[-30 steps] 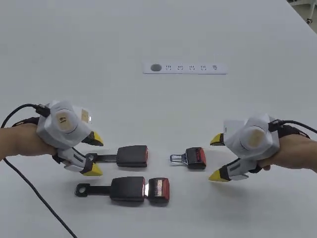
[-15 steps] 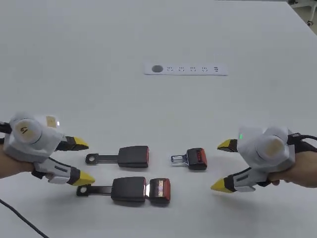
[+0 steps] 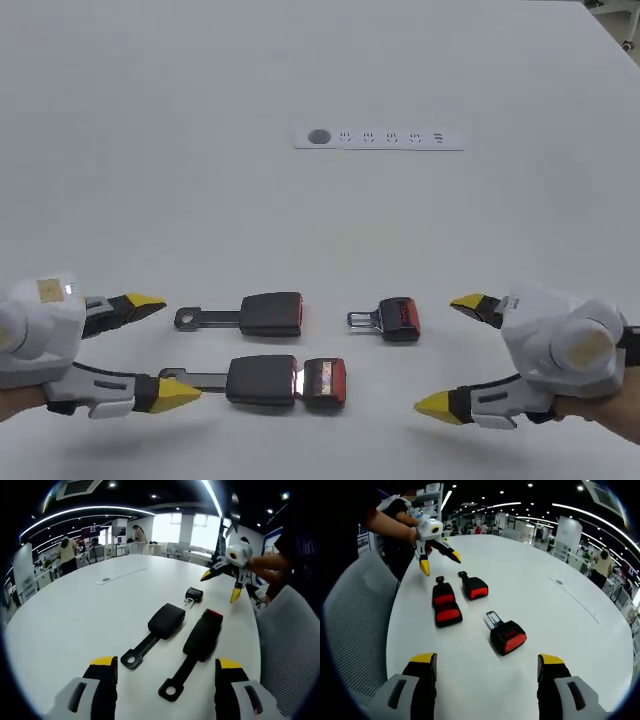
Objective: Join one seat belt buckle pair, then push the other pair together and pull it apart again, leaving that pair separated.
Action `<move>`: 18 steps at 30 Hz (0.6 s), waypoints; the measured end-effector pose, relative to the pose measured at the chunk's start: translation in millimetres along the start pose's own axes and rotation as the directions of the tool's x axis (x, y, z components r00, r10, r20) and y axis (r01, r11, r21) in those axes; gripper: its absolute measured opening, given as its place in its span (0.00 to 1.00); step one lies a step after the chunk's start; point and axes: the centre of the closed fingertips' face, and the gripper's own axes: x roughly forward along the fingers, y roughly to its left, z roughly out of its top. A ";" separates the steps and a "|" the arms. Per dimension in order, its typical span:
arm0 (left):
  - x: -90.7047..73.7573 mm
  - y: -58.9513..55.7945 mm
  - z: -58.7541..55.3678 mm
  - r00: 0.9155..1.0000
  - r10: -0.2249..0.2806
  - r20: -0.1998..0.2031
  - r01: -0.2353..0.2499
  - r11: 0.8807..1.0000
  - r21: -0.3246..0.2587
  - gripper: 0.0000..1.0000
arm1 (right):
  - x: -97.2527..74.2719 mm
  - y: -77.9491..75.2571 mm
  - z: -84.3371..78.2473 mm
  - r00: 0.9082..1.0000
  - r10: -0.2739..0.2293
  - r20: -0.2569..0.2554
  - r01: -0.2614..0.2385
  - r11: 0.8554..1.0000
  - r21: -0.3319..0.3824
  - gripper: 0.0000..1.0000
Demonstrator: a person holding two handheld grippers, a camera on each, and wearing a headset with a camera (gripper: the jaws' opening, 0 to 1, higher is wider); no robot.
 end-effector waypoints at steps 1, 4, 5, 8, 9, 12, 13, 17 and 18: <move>-0.1 0.8 -0.8 1.000 0.007 0.009 -0.007 1.000 -0.004 0.84 | -0.1 2.7 0.6 1.000 0.000 0.011 0.000 1.000 0.008 0.89; -0.7 -0.5 -0.3 0.998 0.037 0.057 -0.036 0.999 -0.020 0.88 | 1.4 6.5 -1.1 0.999 -0.017 0.051 0.015 0.999 0.043 1.00; -1.0 -3.2 2.4 0.996 0.050 0.074 -0.048 0.999 -0.022 0.91 | 1.0 8.1 -2.3 0.998 -0.016 0.054 0.013 0.998 0.055 0.99; -1.9 -12.3 8.8 0.988 0.078 0.136 -0.072 0.996 -0.054 0.99 | 0.0 12.9 -3.3 0.997 -0.025 0.078 0.018 0.996 0.088 0.99; -3.2 -7.6 1.8 0.983 0.080 0.165 -0.068 0.995 -0.075 1.00 | -0.3 14.1 -2.5 0.995 -0.028 0.091 0.020 0.996 0.088 0.99; -5.1 -15.1 -2.7 0.982 0.086 0.167 -0.073 0.994 -0.085 1.00 | -1.2 17.5 0.3 0.991 -0.038 0.129 0.024 0.994 0.109 0.99; -5.8 -19.9 -1.3 0.981 0.093 0.167 -0.079 0.993 -0.090 1.00 | -1.7 18.1 2.3 0.988 -0.047 0.150 0.029 0.993 0.117 0.99; -10.2 -25.6 2.9 0.975 0.121 0.187 -0.104 0.990 -0.099 1.00 | -1.8 19.4 1.6 0.982 -0.061 0.178 0.037 0.990 0.135 0.99; -11.5 -27.3 4.7 0.972 0.127 0.197 -0.108 0.989 -0.101 1.00 | -2.0 20.3 1.6 0.982 -0.067 0.179 0.043 0.990 0.133 0.99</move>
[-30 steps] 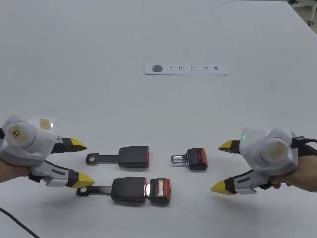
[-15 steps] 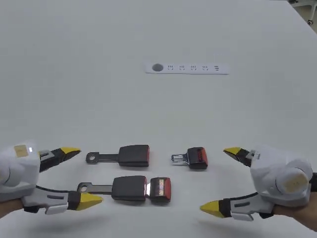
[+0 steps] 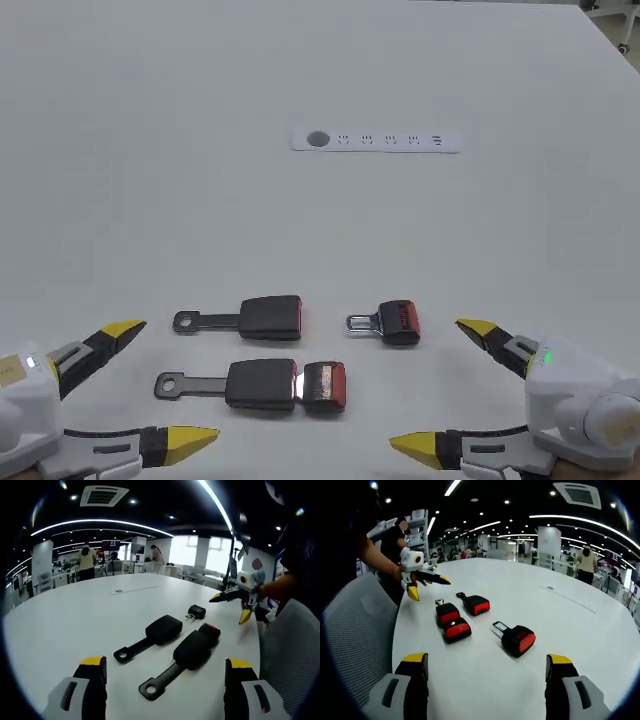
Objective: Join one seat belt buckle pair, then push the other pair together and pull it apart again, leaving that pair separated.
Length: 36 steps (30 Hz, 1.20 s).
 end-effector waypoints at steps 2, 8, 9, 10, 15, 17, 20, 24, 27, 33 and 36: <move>-0.6 -3.0 1.6 1.000 0.004 0.001 -0.004 1.000 -0.006 1.00 | 0.2 0.3 0.0 1.000 0.001 0.008 -0.001 1.000 0.002 0.99; -1.6 -7.9 5.4 1.000 0.000 -0.003 0.000 1.000 -0.006 1.00 | -1.0 -0.7 3.7 1.000 -0.013 0.019 0.012 1.000 0.017 0.99; -1.8 -7.3 6.1 1.000 -0.001 -0.001 0.001 1.000 -0.005 1.00 | -1.0 -0.8 4.0 1.000 -0.013 0.021 0.012 1.000 0.017 0.99; -1.6 -7.3 6.9 1.000 -0.001 -0.001 0.001 1.000 -0.004 1.00 | 0.0 -1.2 2.3 1.000 -0.011 0.025 0.010 1.000 0.023 0.99; -0.7 -5.9 10.1 1.000 -0.004 0.000 0.004 1.000 0.004 1.00 | -0.5 0.4 3.6 1.000 -0.008 0.025 0.007 1.000 0.030 0.99; 0.3 -5.9 11.1 1.000 -0.008 0.001 0.008 1.000 0.002 1.00 | -1.0 -0.3 4.0 1.000 -0.014 0.026 0.014 0.999 0.035 0.99; 1.8 -5.3 12.2 1.000 -0.009 0.004 0.009 1.000 0.005 1.00 | -3.0 -1.3 6.9 0.999 -0.023 0.038 0.021 0.999 0.042 0.99; 3.1 -4.8 14.6 1.000 -0.011 0.010 0.011 1.000 0.004 1.00 | -4.5 -3.6 5.8 0.999 -0.030 0.037 0.029 0.999 0.042 0.99; 3.6 -5.1 15.3 1.000 -0.014 0.010 0.014 1.000 0.006 1.00 | -5.6 -5.2 5.8 0.999 -0.035 0.037 0.034 0.999 0.041 0.99; 3.2 -4.0 15.5 1.000 -0.013 0.010 0.013 1.000 0.009 1.00 | -6.1 -5.0 3.9 0.999 -0.034 0.035 0.033 0.999 0.043 0.99; 2.9 -3.1 15.8 1.000 -0.012 0.008 0.012 1.000 0.016 1.00 | -7.4 -2.9 7.1 0.999 -0.037 0.036 0.035 0.998 0.045 0.99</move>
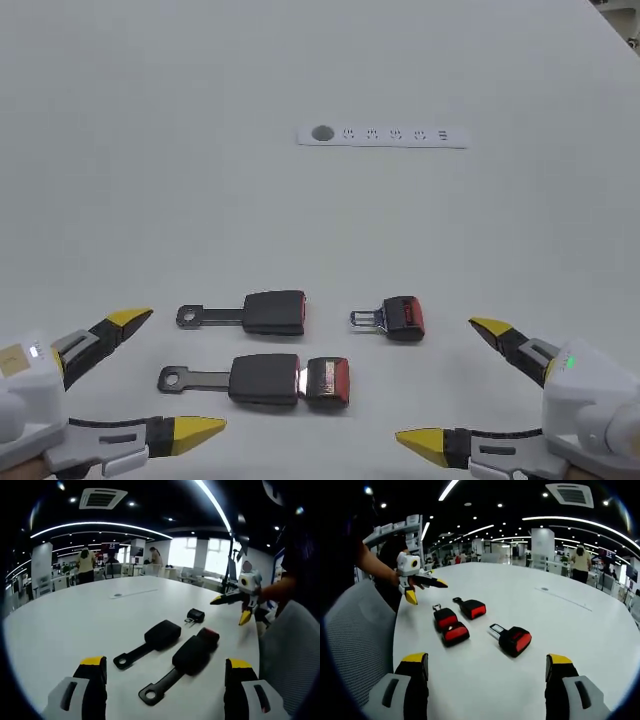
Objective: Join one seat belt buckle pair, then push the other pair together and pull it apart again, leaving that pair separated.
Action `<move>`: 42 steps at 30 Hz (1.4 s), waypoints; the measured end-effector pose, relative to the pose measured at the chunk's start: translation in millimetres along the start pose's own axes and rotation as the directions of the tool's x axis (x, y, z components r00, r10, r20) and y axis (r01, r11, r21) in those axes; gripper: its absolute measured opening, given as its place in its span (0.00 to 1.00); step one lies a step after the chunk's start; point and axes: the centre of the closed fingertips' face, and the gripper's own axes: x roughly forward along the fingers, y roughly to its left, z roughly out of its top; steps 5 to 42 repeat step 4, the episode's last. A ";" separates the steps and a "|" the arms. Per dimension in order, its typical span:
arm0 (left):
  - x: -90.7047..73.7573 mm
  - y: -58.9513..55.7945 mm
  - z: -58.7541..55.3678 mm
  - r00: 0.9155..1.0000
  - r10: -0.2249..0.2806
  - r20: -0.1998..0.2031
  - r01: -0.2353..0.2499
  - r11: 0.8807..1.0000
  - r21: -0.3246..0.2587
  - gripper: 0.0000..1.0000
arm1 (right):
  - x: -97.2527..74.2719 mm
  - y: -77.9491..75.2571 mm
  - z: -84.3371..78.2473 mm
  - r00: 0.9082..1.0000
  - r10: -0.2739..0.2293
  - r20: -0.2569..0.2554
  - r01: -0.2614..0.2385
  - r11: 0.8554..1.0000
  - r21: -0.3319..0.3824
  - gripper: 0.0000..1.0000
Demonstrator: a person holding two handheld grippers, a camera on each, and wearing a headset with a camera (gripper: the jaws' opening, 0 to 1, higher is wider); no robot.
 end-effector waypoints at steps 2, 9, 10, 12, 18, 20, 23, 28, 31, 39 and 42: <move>-0.1 0.3 0.0 1.000 -0.001 -0.001 0.001 1.000 0.004 1.00 | 0.3 0.0 -0.8 1.000 0.002 0.000 -0.002 1.000 0.000 0.99; -0.1 0.3 -0.6 1.000 -0.003 -0.005 0.003 1.000 0.008 1.00 | 0.5 -0.1 -1.5 1.000 0.002 0.000 -0.002 1.000 -0.001 0.99; -0.1 0.3 -0.6 1.000 -0.003 -0.005 0.003 1.000 0.008 1.00 | 0.5 -0.1 -1.5 1.000 0.002 0.000 -0.002 1.000 -0.001 0.99; -0.1 0.3 -0.6 1.000 -0.003 -0.005 0.003 1.000 0.008 1.00 | 0.5 -0.1 -1.5 1.000 0.002 0.000 -0.002 1.000 -0.001 0.99; -0.1 0.3 -0.6 1.000 -0.003 -0.005 0.003 1.000 0.008 1.00 | 0.5 -0.1 -1.5 1.000 0.002 0.000 -0.002 1.000 -0.001 0.99; -0.1 0.3 -0.6 1.000 -0.003 -0.005 0.003 1.000 0.008 1.00 | 0.5 -0.1 -1.5 1.000 0.002 0.000 -0.002 1.000 -0.001 0.99; -0.1 0.3 -0.6 1.000 -0.003 -0.005 0.003 1.000 0.008 1.00 | 0.5 -0.1 -1.5 1.000 0.002 0.000 -0.002 1.000 -0.001 0.99; -0.1 0.3 -0.6 1.000 -0.003 -0.005 0.003 1.000 0.008 1.00 | 0.5 -0.1 -1.5 1.000 0.002 0.000 -0.002 1.000 -0.001 0.99; -0.1 0.3 -0.6 1.000 -0.003 -0.005 0.003 1.000 0.008 1.00 | 0.5 -0.1 -1.5 1.000 0.002 0.000 -0.002 1.000 -0.001 0.99; -0.1 0.3 -0.6 1.000 -0.003 -0.005 0.003 1.000 0.008 1.00 | 0.5 -0.1 -1.5 1.000 0.002 0.000 -0.002 1.000 -0.001 0.99; -0.1 0.3 -0.6 1.000 -0.003 -0.005 0.003 1.000 0.008 1.00 | 0.5 -0.1 -1.5 1.000 0.002 0.000 -0.002 1.000 -0.001 0.99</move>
